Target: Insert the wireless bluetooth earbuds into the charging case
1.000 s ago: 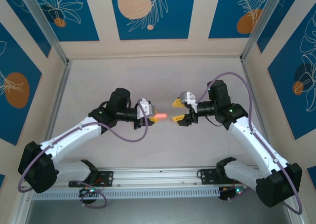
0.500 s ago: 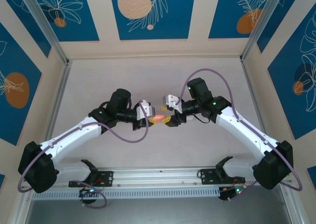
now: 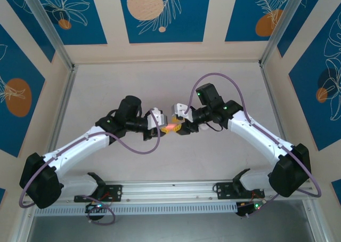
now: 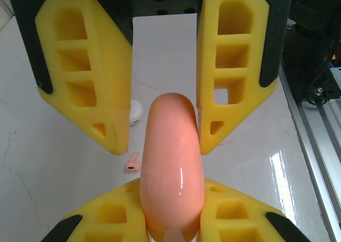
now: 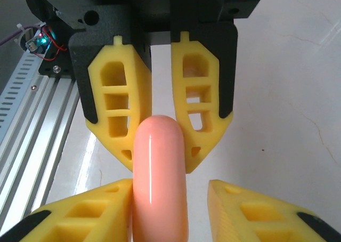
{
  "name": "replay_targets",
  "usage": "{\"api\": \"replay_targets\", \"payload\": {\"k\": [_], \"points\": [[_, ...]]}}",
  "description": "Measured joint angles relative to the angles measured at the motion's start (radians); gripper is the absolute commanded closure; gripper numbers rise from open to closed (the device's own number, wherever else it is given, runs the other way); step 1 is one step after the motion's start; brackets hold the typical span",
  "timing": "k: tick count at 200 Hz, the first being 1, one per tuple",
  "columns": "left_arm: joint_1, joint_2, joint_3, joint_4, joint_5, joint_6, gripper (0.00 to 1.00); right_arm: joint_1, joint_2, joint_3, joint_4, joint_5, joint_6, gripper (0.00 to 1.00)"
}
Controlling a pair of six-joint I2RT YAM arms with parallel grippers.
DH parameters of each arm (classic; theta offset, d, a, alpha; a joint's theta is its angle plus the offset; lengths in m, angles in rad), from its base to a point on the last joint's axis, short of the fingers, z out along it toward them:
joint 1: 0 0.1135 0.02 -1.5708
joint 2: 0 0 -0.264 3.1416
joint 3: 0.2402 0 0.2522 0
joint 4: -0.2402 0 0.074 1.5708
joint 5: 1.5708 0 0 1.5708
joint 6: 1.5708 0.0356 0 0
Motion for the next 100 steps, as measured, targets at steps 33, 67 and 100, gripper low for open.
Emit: {"api": "replay_targets", "payload": {"k": [33,67,100], "points": [[0.000,0.000,0.001,0.000,-0.007,0.000,0.77,0.002,0.004,0.011,-0.019,0.000,-0.020,0.74],[-0.002,0.000,0.001,0.016,-0.010,-0.007,0.60,0.003,0.010,0.016,-0.024,0.000,-0.034,0.78],[-0.003,-0.024,-0.032,0.090,-0.010,-0.026,0.57,-0.008,0.009,0.016,-0.022,-0.012,-0.036,0.78]]}}
